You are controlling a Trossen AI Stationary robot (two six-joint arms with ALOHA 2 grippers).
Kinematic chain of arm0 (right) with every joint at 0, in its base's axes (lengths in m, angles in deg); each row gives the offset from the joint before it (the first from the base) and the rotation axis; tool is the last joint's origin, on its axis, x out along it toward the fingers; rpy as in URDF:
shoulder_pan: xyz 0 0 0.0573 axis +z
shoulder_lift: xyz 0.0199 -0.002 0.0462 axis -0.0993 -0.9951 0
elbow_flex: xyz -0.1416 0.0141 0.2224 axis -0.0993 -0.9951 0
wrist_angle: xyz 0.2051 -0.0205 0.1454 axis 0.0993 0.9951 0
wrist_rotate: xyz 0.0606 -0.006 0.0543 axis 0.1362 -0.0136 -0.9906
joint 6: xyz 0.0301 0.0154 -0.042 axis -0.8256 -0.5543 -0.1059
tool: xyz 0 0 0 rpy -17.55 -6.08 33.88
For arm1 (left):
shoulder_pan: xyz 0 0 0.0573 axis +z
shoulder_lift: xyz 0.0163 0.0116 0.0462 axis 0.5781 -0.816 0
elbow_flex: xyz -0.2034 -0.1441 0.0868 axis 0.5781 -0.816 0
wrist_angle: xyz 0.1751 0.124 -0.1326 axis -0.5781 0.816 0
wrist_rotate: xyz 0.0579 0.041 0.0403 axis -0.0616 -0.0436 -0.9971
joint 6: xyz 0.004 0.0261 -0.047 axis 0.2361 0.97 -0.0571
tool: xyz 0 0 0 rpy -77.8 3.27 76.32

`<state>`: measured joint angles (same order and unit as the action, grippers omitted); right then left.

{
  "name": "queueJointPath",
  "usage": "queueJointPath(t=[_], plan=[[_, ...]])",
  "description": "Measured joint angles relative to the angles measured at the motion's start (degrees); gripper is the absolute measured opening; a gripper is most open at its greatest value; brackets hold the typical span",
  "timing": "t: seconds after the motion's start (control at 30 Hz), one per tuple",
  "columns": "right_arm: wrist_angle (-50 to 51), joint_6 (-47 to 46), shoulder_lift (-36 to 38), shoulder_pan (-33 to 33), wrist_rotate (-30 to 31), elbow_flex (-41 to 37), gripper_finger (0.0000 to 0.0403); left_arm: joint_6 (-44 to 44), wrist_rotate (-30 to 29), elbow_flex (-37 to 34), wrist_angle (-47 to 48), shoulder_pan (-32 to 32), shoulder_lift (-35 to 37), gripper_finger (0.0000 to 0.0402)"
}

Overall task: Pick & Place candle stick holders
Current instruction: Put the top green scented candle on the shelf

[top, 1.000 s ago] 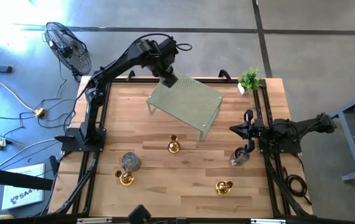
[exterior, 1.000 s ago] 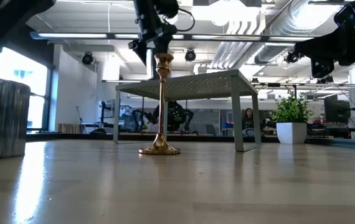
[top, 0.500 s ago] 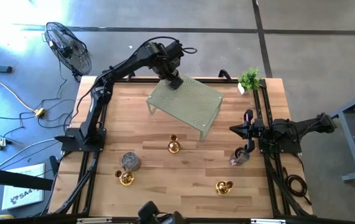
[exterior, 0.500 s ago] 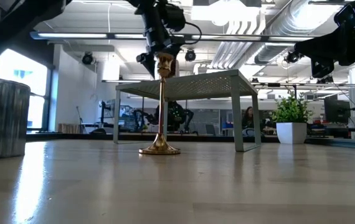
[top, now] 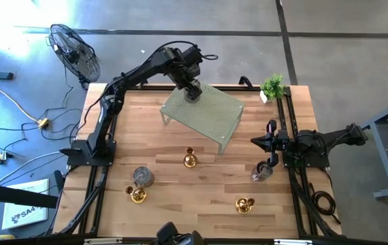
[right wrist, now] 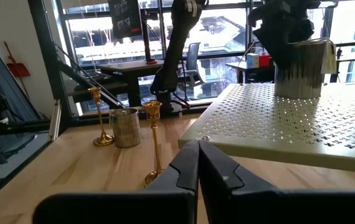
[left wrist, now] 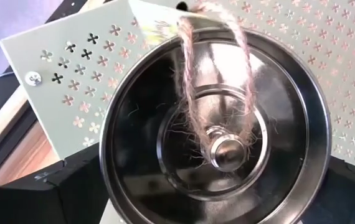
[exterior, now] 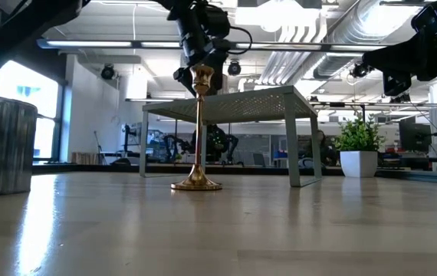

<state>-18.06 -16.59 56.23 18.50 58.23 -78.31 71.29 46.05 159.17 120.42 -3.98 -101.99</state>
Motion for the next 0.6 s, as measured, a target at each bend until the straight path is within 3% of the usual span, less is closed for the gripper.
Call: queueJointPath(t=[0.33, 0.6], plan=[[0.0, 0.0, 0.0, 0.0, 0.0, 0.0, 0.0003, 2.1, -3.0, 0.0, 0.2, 0.1, 0.0, 0.0399], [0.0, 0.0, 0.0, 0.0, 0.0, 0.0, 0.0003, 3.6, -0.2, 0.0, 0.2, 0.1, 0.0, 0.0399]])
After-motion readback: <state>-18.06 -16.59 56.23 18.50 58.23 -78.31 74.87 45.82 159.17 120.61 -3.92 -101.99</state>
